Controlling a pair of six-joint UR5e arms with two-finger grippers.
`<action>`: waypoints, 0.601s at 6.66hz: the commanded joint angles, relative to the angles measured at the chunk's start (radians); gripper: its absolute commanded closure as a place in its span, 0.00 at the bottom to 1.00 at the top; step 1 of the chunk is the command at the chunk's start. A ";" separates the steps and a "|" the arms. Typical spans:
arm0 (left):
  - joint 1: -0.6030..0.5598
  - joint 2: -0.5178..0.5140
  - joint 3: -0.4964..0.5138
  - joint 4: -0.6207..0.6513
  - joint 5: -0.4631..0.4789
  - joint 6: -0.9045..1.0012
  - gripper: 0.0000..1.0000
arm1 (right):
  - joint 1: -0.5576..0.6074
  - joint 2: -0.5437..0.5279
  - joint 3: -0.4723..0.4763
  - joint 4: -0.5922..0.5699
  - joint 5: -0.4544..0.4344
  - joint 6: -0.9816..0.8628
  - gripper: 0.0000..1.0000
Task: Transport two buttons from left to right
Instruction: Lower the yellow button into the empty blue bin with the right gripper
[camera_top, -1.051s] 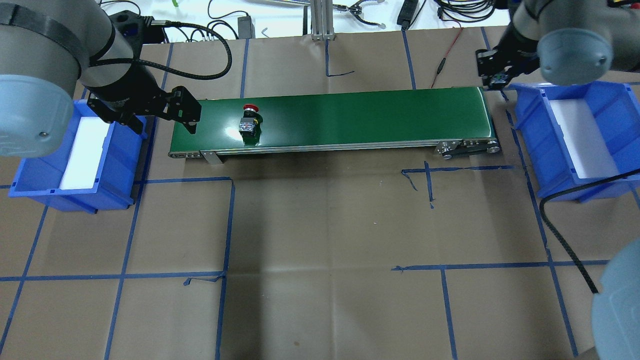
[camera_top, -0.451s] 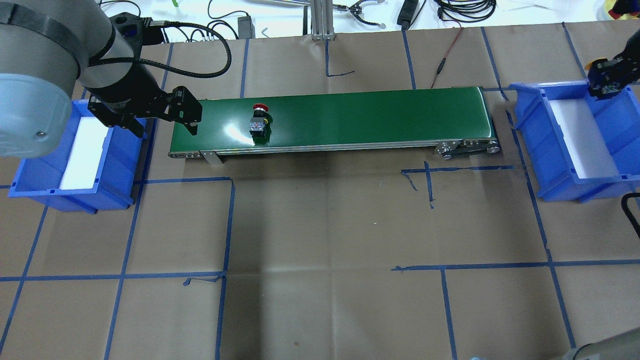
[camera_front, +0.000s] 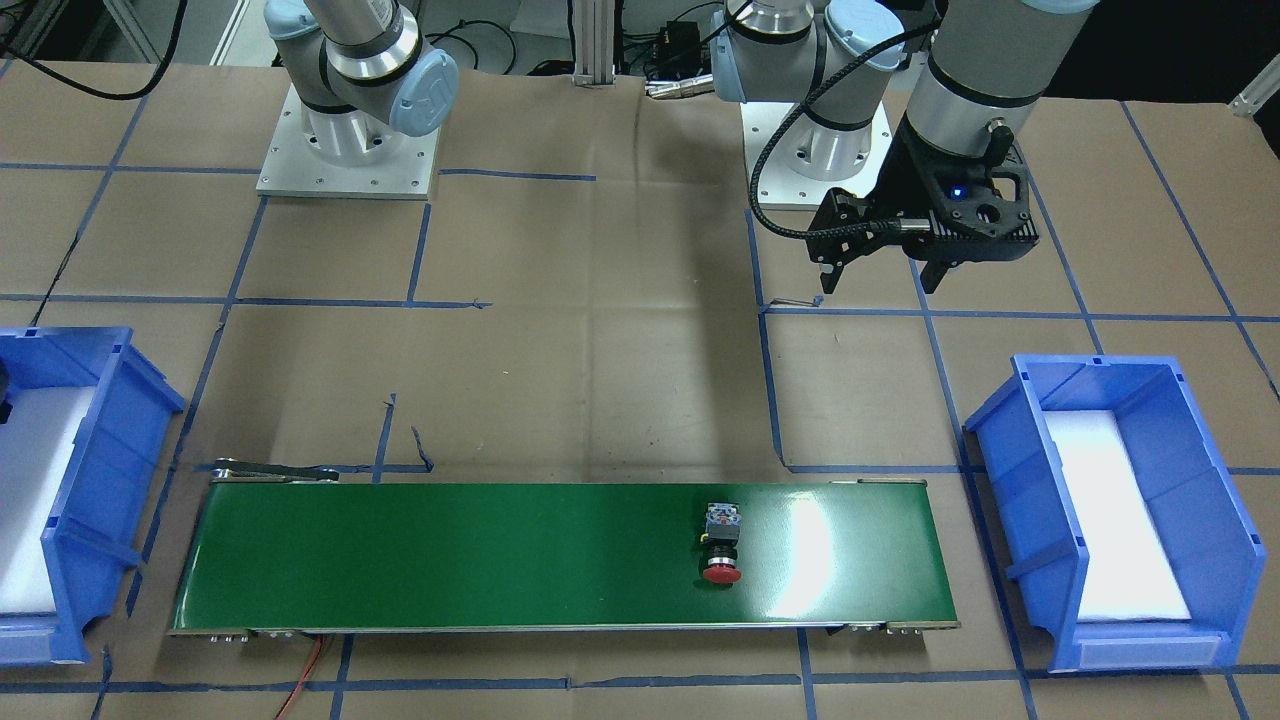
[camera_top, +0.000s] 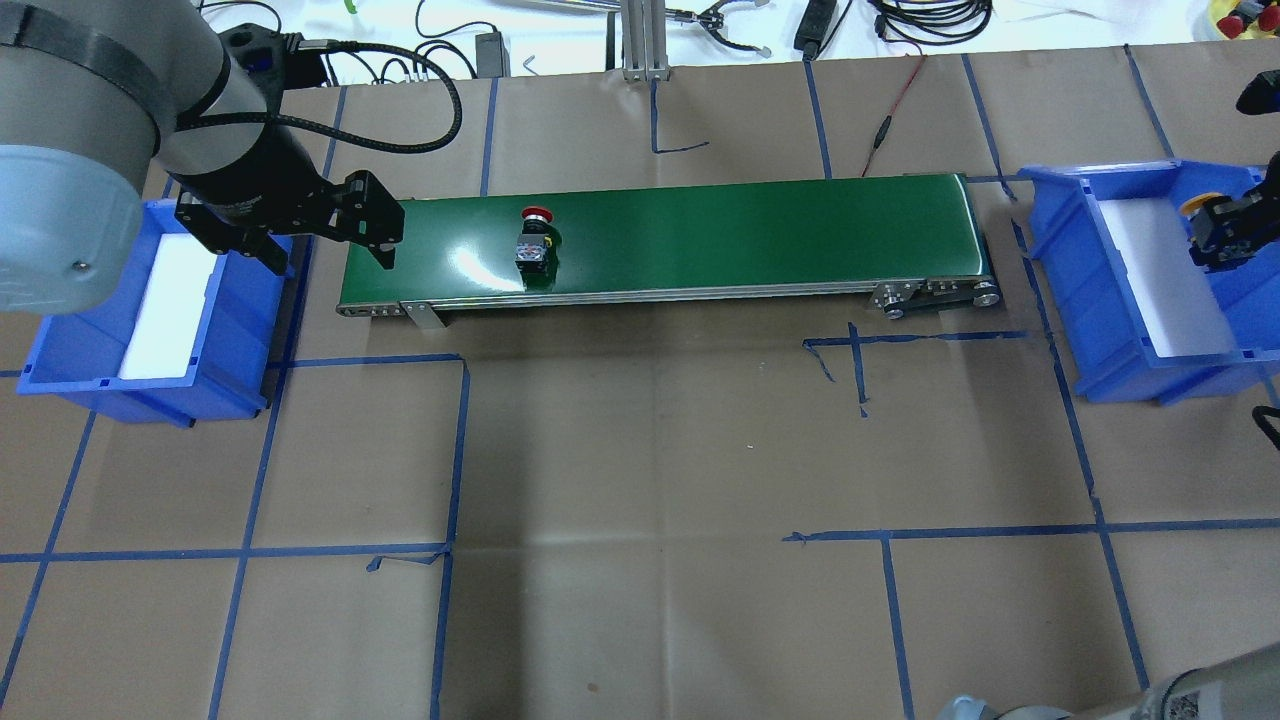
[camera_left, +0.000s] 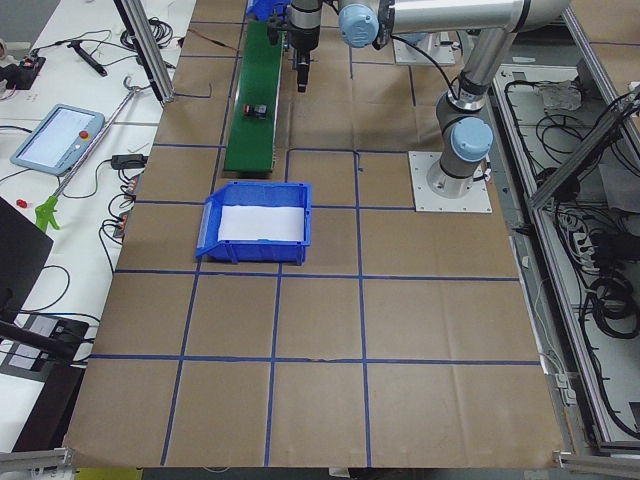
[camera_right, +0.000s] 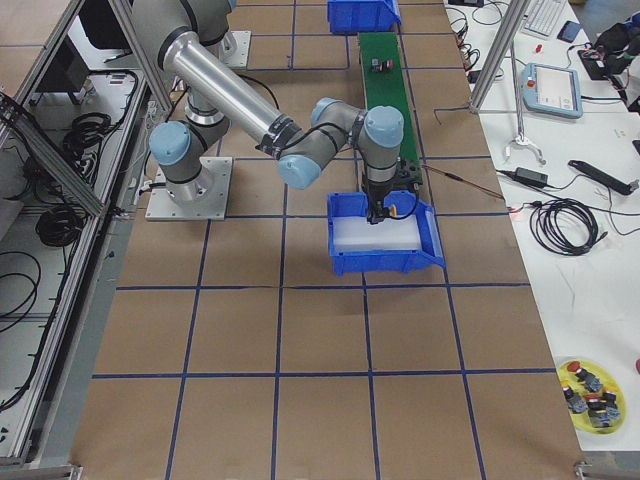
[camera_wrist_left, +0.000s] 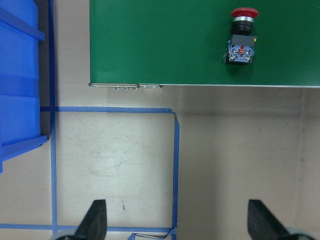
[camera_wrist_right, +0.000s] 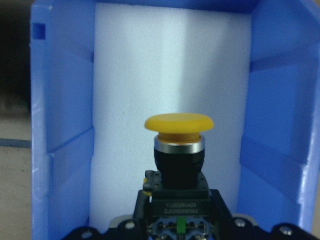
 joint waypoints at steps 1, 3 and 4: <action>0.000 -0.001 0.001 0.000 0.000 0.000 0.00 | -0.035 0.019 0.095 -0.126 0.012 -0.037 0.98; 0.000 -0.001 0.002 0.000 -0.001 0.002 0.00 | -0.038 0.076 0.106 -0.129 0.030 -0.055 0.97; 0.000 -0.003 0.005 0.000 -0.001 0.002 0.00 | -0.038 0.096 0.109 -0.129 0.032 -0.055 0.97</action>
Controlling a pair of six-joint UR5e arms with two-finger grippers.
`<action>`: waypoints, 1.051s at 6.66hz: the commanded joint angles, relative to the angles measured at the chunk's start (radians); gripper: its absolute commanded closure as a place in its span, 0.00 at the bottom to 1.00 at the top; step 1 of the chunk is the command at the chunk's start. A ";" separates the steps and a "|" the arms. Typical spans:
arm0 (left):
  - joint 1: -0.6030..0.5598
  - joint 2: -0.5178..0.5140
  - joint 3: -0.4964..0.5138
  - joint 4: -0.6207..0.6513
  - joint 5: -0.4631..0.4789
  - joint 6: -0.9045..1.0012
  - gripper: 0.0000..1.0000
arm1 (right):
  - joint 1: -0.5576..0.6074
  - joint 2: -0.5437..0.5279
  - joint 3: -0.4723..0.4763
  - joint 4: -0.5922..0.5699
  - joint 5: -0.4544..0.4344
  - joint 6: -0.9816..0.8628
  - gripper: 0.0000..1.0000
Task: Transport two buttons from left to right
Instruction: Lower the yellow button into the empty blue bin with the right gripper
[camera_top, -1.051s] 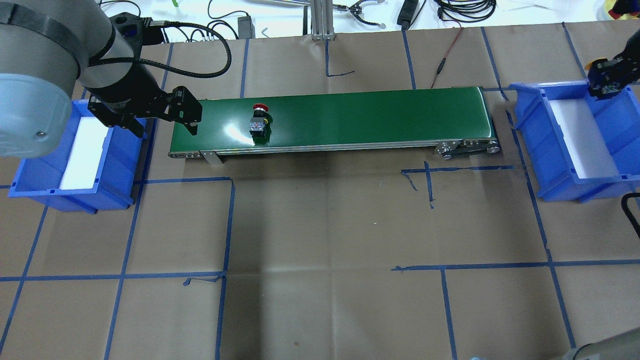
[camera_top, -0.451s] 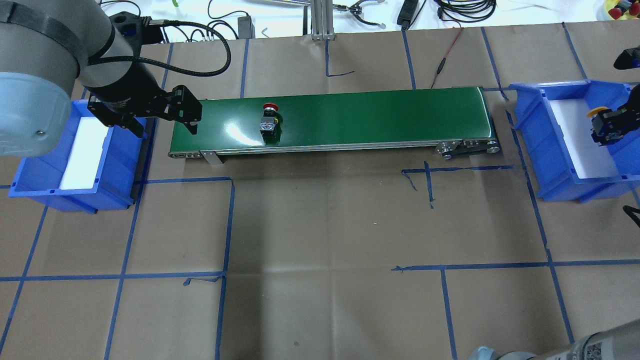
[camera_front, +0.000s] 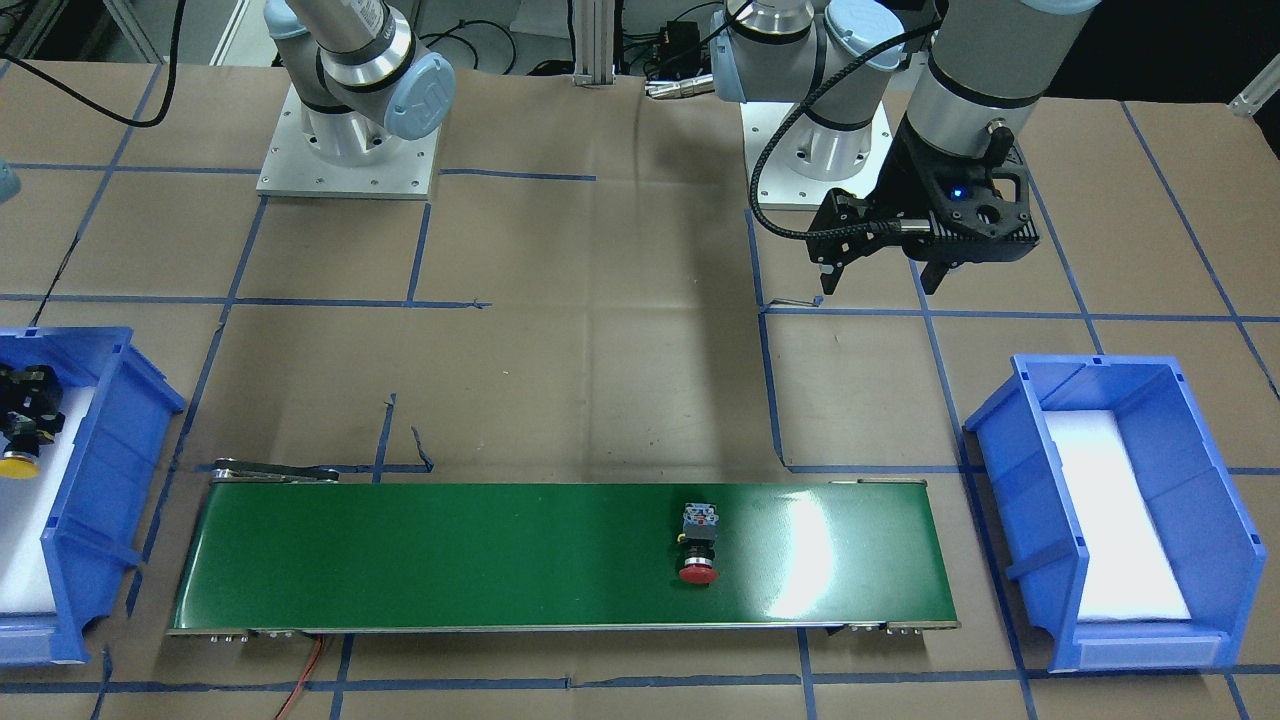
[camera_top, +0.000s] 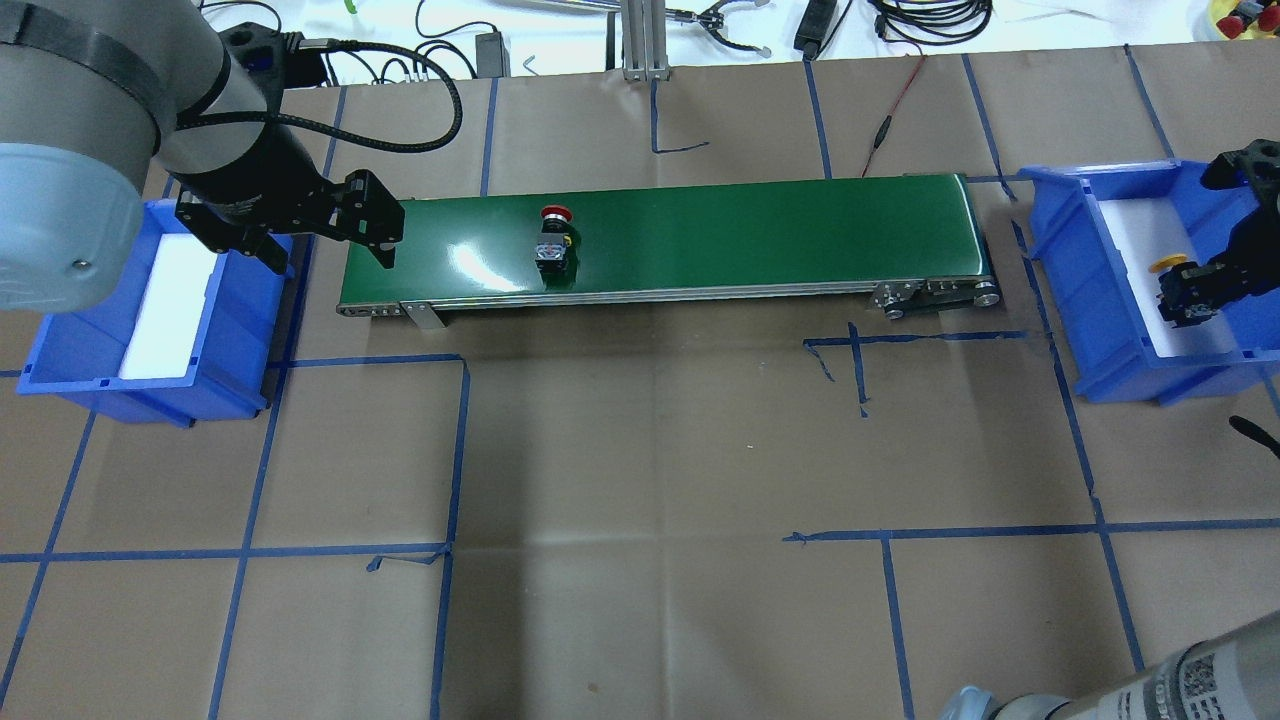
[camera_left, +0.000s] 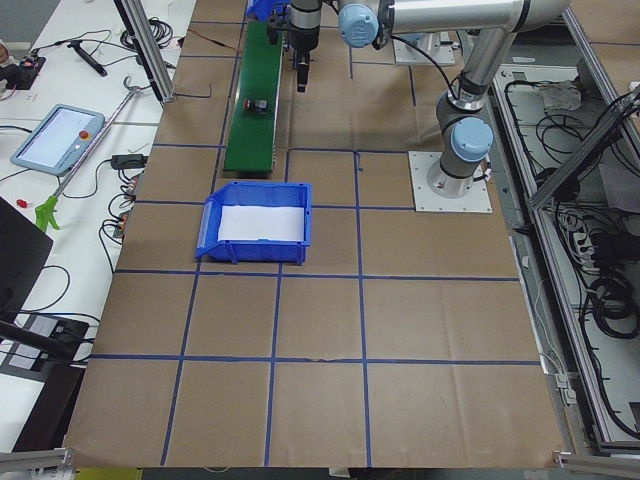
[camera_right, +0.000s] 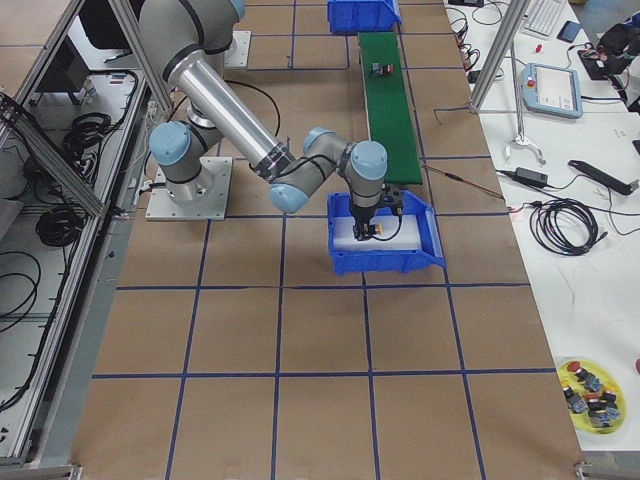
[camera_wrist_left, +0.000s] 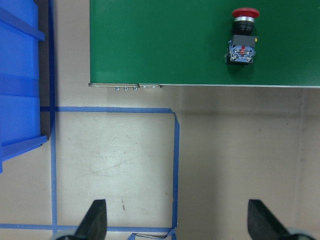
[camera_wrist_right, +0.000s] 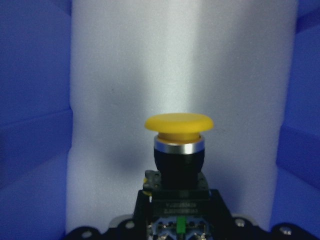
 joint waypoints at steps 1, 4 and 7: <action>0.000 -0.001 0.004 0.000 -0.001 0.000 0.00 | -0.001 0.034 0.013 -0.005 0.003 -0.003 0.97; 0.000 -0.006 0.010 0.000 0.001 0.000 0.00 | -0.001 0.030 0.018 -0.009 0.003 0.002 0.64; 0.000 -0.015 0.019 -0.002 0.003 0.000 0.00 | 0.000 0.025 0.010 -0.052 0.003 0.002 0.24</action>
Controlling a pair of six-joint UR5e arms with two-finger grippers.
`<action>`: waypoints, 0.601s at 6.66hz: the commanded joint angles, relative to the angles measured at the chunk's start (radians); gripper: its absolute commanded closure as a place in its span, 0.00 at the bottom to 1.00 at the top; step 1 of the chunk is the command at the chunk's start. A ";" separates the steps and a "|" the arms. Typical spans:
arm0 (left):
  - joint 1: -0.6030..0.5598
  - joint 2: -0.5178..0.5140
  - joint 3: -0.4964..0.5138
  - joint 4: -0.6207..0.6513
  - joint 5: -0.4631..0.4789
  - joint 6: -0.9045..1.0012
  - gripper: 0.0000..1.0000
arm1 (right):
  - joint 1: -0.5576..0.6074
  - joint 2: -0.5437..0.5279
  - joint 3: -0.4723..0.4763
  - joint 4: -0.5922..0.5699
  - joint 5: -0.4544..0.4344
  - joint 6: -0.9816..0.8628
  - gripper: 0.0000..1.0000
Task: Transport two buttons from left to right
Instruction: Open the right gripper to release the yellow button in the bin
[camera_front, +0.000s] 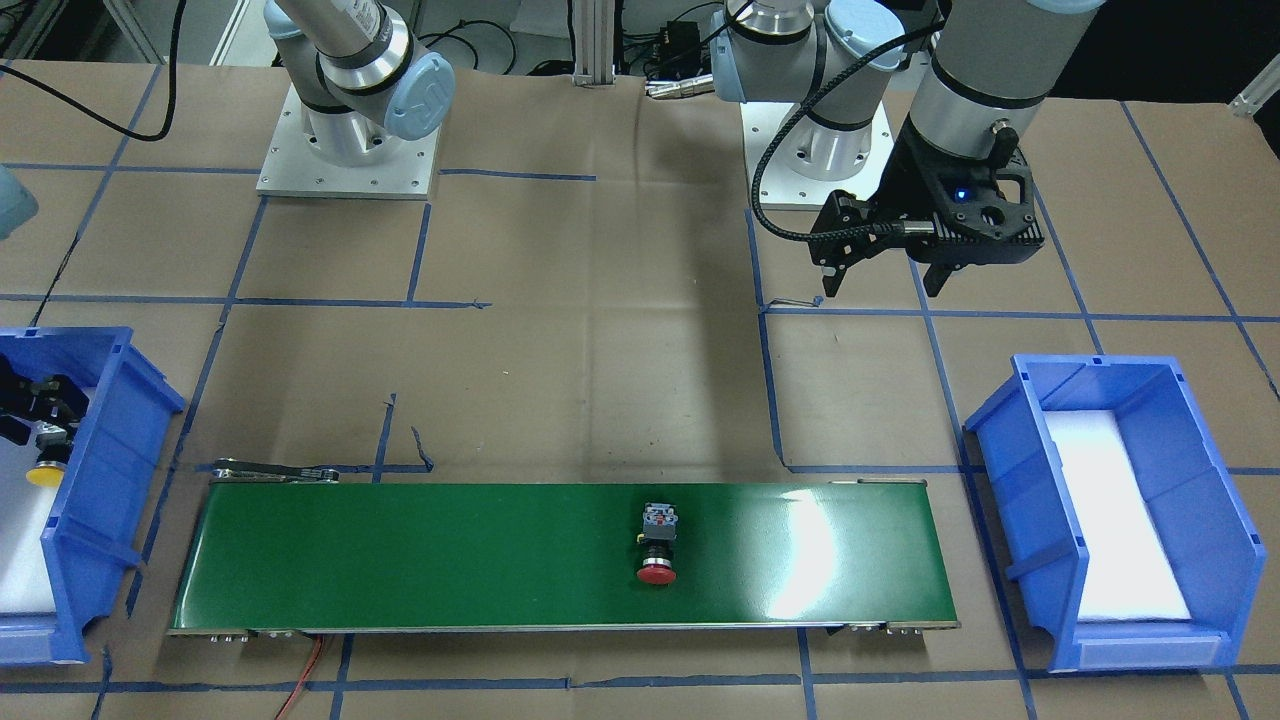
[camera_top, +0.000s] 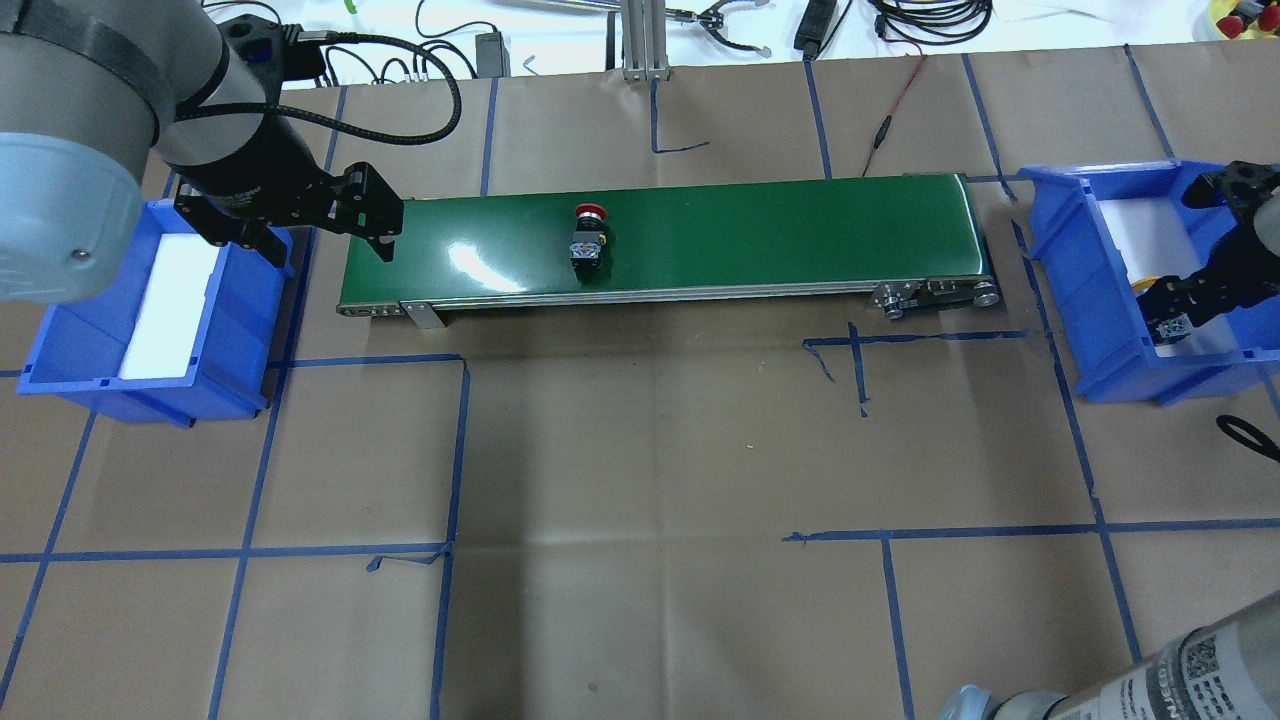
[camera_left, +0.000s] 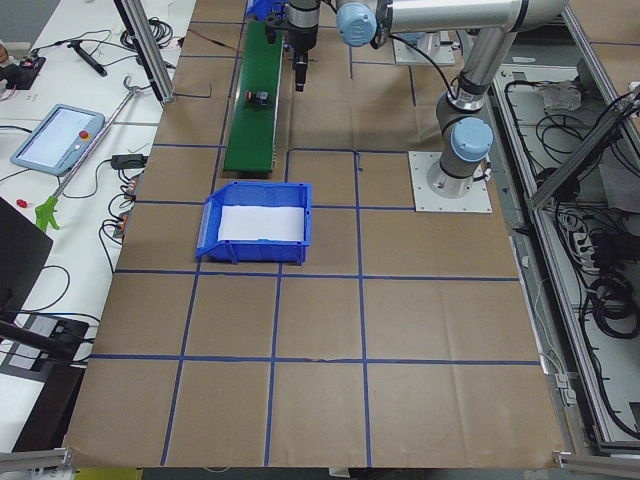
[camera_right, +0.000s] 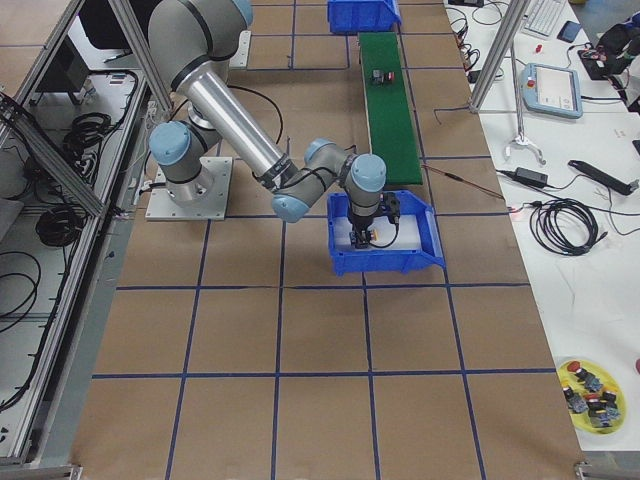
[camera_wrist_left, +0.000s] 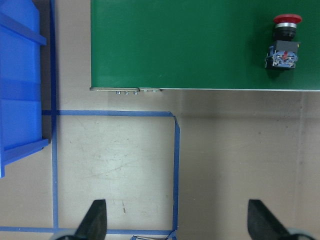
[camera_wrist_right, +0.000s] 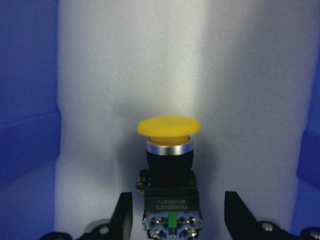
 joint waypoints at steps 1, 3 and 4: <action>0.002 -0.010 0.010 -0.009 0.001 0.000 0.00 | 0.001 -0.010 -0.009 -0.004 0.003 0.004 0.10; 0.003 -0.014 0.013 -0.015 0.004 0.000 0.00 | 0.007 -0.057 -0.026 0.004 0.105 0.007 0.01; 0.003 -0.020 0.019 -0.016 0.004 -0.002 0.00 | 0.015 -0.092 -0.028 0.007 0.136 0.008 0.00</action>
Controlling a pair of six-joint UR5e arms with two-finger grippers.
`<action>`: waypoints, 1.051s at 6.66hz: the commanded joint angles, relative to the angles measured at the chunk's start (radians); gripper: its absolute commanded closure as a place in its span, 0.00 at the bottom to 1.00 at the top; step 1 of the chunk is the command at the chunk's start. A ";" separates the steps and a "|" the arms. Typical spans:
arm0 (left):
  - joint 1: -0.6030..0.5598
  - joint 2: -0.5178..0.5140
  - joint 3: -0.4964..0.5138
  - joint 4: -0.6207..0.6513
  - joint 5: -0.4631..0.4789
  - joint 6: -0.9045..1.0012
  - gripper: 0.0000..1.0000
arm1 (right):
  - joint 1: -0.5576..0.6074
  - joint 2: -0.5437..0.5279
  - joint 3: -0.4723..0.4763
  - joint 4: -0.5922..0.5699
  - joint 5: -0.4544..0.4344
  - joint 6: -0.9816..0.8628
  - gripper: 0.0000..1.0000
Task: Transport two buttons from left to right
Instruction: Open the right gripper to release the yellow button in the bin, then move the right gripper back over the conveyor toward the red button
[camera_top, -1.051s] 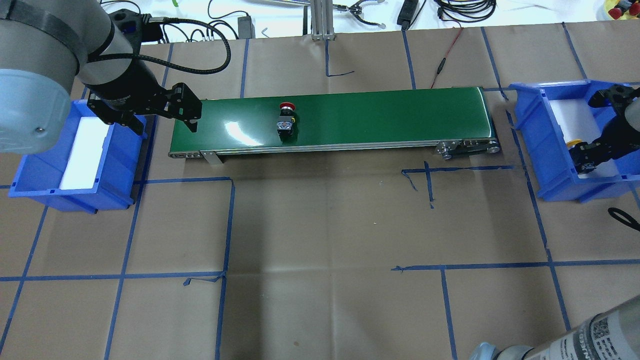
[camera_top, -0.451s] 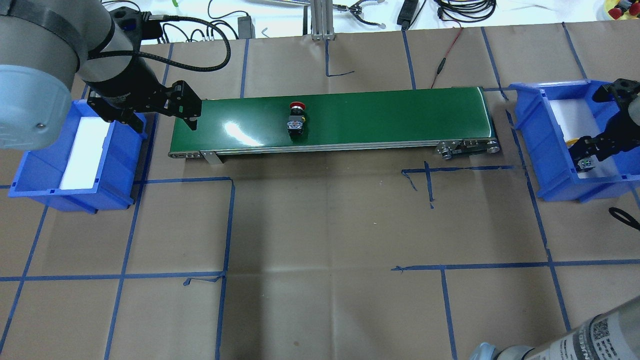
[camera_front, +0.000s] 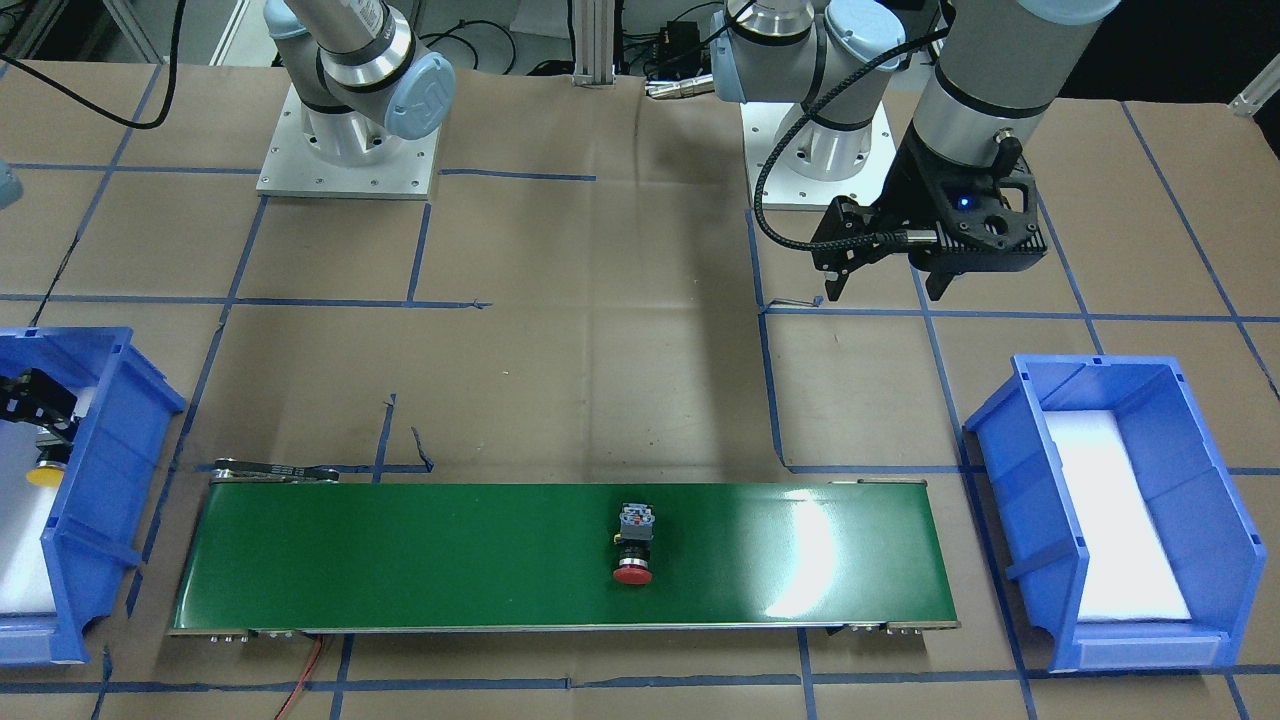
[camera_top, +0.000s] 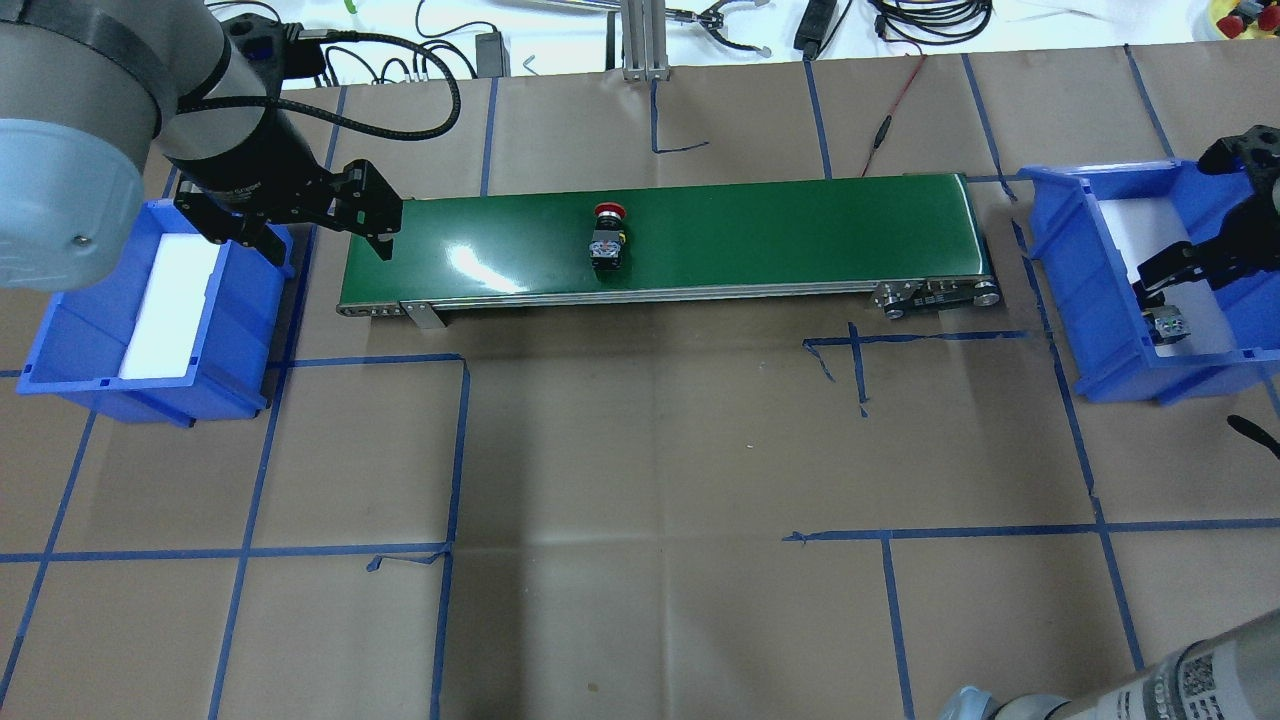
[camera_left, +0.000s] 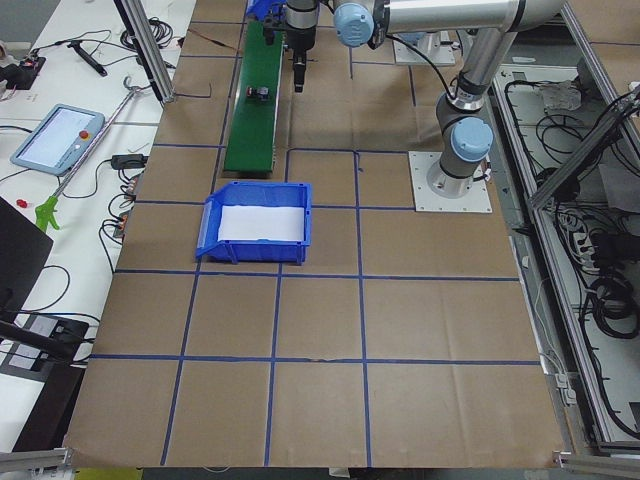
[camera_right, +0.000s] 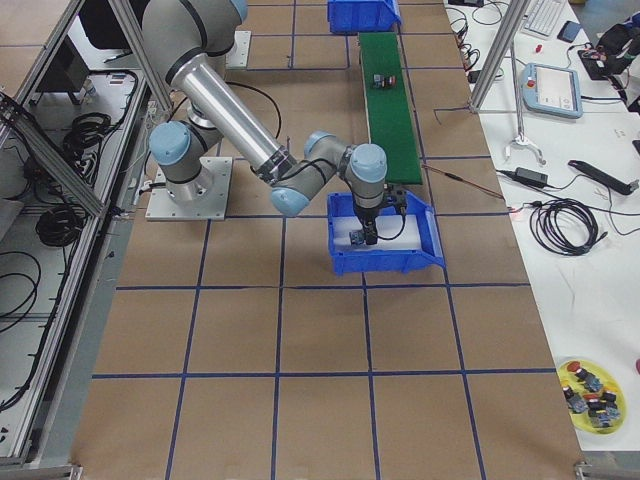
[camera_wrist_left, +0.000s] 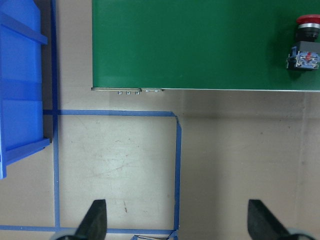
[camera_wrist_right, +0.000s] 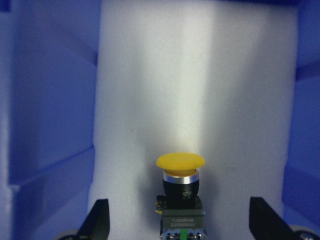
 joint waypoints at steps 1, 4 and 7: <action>0.000 -0.013 0.023 -0.023 0.002 -0.001 0.00 | 0.009 -0.089 -0.005 0.008 0.081 0.002 0.00; -0.001 -0.033 0.053 -0.060 0.002 -0.001 0.00 | 0.074 -0.177 -0.130 0.140 0.079 0.100 0.00; -0.001 -0.022 0.040 -0.053 -0.001 0.000 0.00 | 0.267 -0.168 -0.184 0.223 0.028 0.365 0.00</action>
